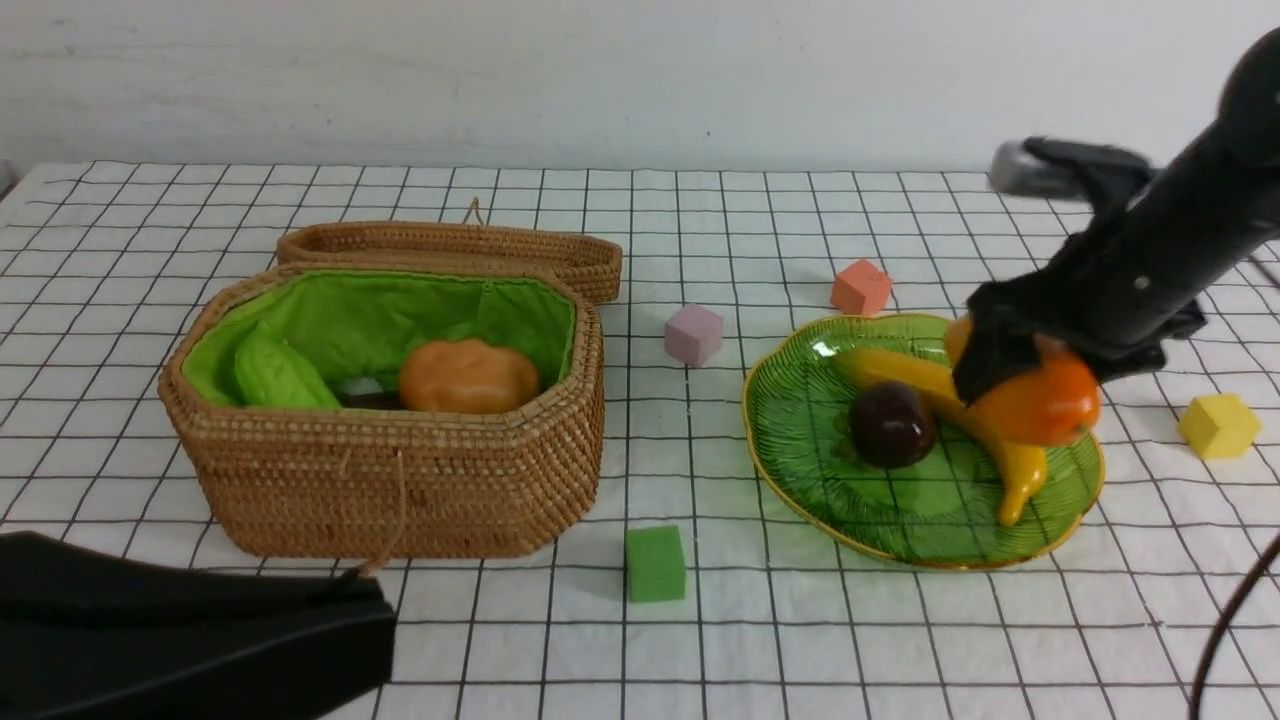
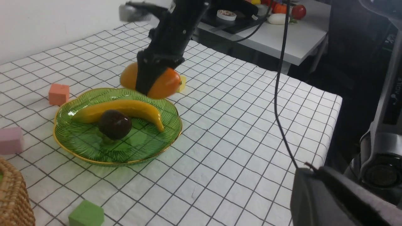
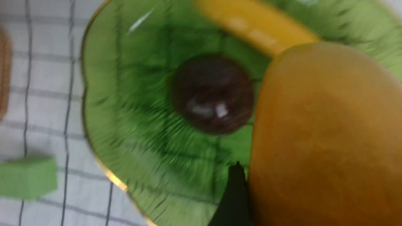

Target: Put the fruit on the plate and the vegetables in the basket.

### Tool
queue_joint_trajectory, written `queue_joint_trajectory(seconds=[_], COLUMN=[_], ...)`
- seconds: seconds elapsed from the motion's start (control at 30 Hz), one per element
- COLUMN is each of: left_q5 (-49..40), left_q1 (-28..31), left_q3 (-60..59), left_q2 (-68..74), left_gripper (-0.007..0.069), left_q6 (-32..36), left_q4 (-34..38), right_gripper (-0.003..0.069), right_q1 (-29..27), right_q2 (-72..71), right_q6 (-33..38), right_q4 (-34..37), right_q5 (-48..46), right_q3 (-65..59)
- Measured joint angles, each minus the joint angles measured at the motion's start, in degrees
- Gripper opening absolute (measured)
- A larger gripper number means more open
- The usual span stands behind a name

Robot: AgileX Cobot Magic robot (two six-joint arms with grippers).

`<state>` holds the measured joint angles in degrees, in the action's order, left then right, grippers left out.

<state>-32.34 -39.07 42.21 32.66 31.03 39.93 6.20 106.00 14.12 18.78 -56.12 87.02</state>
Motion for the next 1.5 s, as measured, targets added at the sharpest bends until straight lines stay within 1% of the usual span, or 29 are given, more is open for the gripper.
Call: queue_joint_trajectory(seconds=[0.03, 0.1, 0.3, 0.37, 0.4, 0.47, 0.53, 0.7, 0.87, 0.9, 1.03, 1.07, 1.1, 1.13, 1.2, 1.27, 1.3, 1.33, 1.43, 1.5], left_q5=[-0.27, -0.82, -1.15, -1.48, -1.58, -1.92, -2.10, -2.37, -2.54, -2.47, -1.12, -1.13, -1.24, -1.67, -1.81, 0.29, 0.29, 3.91, 11.54, 15.61], left_q1=[0.00, 0.00, 0.00, 0.00, 0.00, 0.00, 0.00, 0.00, 0.00, 0.00, 0.00, 0.00, 0.00, 0.00, 0.00, 0.00, 0.00, 0.00, 0.00, 0.00], left_q3=[0.00, 0.00, 0.00, 0.00, 0.00, 0.00, 0.00, 0.00, 0.00, 0.00, 0.00, 0.00, 0.00, -0.56, -2.55, -7.07, -7.07, -11.39, -18.83, -22.79], left_q2=[0.00, 0.00, 0.00, 0.00, 0.00, 0.00, 0.00, 0.00, 0.00, 0.00, -0.12, -0.73, -0.87, -2.80, -6.52, -12.68, -13.26, -18.47, -25.99, -28.94], left_gripper=[-0.0006, -0.0006, -0.0006, -0.0006, -0.0006, -0.0006, -0.0006, -0.0006, -0.0006, -0.0006, -0.0012, -0.0013, -0.0013, -0.0013, -0.0013, -0.0013, -0.0013, -0.0013, -0.0013, -0.0013], left_q6=[0.00, 0.00, 0.00, 0.00, 0.00, 0.00, 0.00, 0.00, 0.12, 0.17, 0.17, 0.06, -0.10, -1.18, -4.26, -10.24, -10.24, -15.31, -22.50, -25.13], left_q4=[0.00, 0.00, 0.00, 0.00, 0.00, 0.00, 0.00, 0.00, -0.19, -0.51, -3.74, -4.67, -5.09, -6.42, -8.51, -12.33, -12.33, -16.00, -21.79, -24.26], right_gripper=[0.0577, 0.0577, 0.0577, 0.0596, 0.0631, 0.0667, 0.0680, 0.0666, 0.0627, 0.0612, 0.0495, 0.0437, 0.0428, 0.0365, 0.0274, 0.0196, 0.0183, 0.0138, 0.0092, 0.0079], right_q1=[2.09, 3.97, 4.45, 4.45, 4.45, 4.45, 4.45, 4.45, 4.45, 4.45, 4.45, 4.45, 4.45, 4.45, 4.45, 4.45, 4.45, 4.45, 4.45, 4.45], right_q2=[0.21, 0.64, 1.68, 1.68, 1.68, 1.68, 1.68, 1.68, 0.04, -0.66, -8.28, -11.17, -12.21, -16.04, -21.60, -29.30, -30.05, -37.00, -47.83, -56.32], right_q6=[2.55, 3.73, 2.63, 2.50, 2.30, 2.13, 2.06, 1.94, 1.66, 1.31, -2.76, -3.89, -4.04, -4.59, -5.56, -6.81, -7.14, -8.25, -11.32, -13.70], right_q4=[-0.49, -1.72, -3.97, -4.17, -4.22, -4.62, -4.86, -5.10, -5.52, -5.52, -5.59, -5.59, -5.59, -5.66, -5.69, -5.69, -5.69, -5.69, -5.69, -5.69], right_q5=[0.00, 0.04, 3.54, 4.23, 4.62, 4.74, 4.74, 4.01, 2.28, 1.71, -4.17, -6.72, -7.57, -10.29, -12.64, -13.90, -13.96, -14.27, -13.86, -12.81], right_q3=[-1.52, -2.21, -2.29, -2.29, -2.29, -2.29, -2.29, -2.29, -2.21, -2.07, -1.25, -1.18, -1.18, -1.62, -4.04, -8.92, -9.45, -14.58, -22.58, -28.79])
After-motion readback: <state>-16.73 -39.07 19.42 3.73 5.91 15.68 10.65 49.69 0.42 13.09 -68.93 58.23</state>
